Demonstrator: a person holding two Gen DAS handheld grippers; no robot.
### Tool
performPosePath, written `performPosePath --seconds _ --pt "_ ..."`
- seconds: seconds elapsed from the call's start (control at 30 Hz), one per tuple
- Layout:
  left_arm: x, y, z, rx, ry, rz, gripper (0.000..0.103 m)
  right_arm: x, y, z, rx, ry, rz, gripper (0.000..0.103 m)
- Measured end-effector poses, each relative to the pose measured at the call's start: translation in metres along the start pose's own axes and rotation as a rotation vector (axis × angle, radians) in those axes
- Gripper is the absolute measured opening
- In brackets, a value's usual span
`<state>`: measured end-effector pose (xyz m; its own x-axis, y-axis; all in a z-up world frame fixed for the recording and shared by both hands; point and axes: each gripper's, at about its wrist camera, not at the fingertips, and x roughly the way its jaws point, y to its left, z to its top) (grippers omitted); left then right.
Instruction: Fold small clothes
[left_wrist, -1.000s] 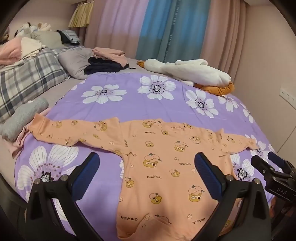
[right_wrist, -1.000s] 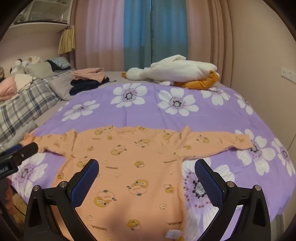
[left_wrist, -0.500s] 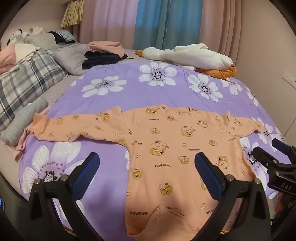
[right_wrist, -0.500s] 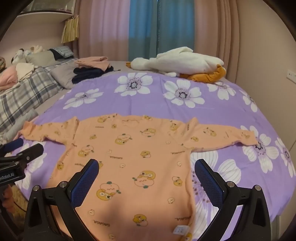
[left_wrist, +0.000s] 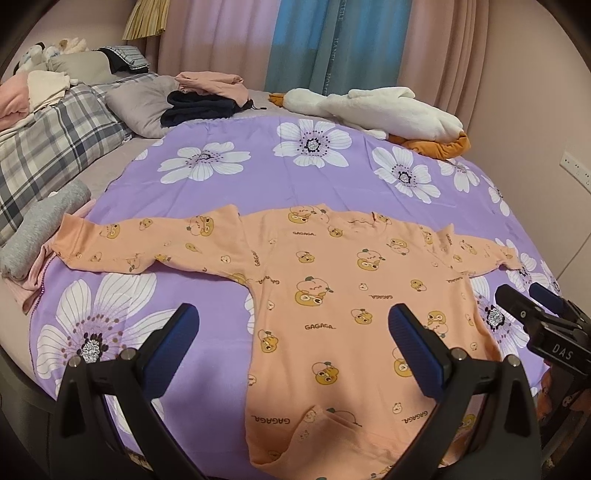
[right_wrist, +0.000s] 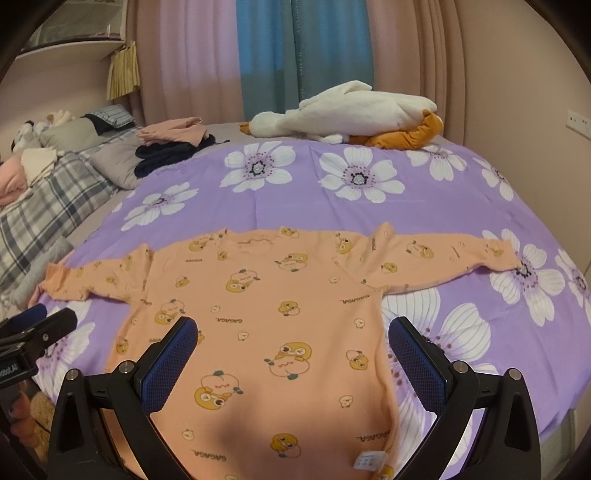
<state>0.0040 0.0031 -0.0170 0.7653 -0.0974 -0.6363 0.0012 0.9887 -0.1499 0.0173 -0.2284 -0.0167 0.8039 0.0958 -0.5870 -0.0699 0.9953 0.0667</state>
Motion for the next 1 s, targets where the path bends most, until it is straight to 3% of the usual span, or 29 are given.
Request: performPosePath --seconds 0.47,0.67,0.83,1.0 --pt "-0.004 0.02 0.0 -0.054 -0.024 -0.004 0.102 0.002 0.002 0.003 0.009 0.003 0.0 0.102" --pt "0.002 0.034 0.0 -0.114 0.013 -0.012 0.102 0.001 0.0 0.002 0.009 -0.005 -0.059 0.102" --pt "0.003 0.03 -0.001 -0.099 0.022 -0.021 0.102 0.003 -0.005 0.001 0.029 -0.005 -0.097 0.102" --pt "0.003 0.025 -0.002 -0.085 0.028 -0.047 0.102 0.003 -0.009 0.001 0.06 0.003 -0.071 0.102"
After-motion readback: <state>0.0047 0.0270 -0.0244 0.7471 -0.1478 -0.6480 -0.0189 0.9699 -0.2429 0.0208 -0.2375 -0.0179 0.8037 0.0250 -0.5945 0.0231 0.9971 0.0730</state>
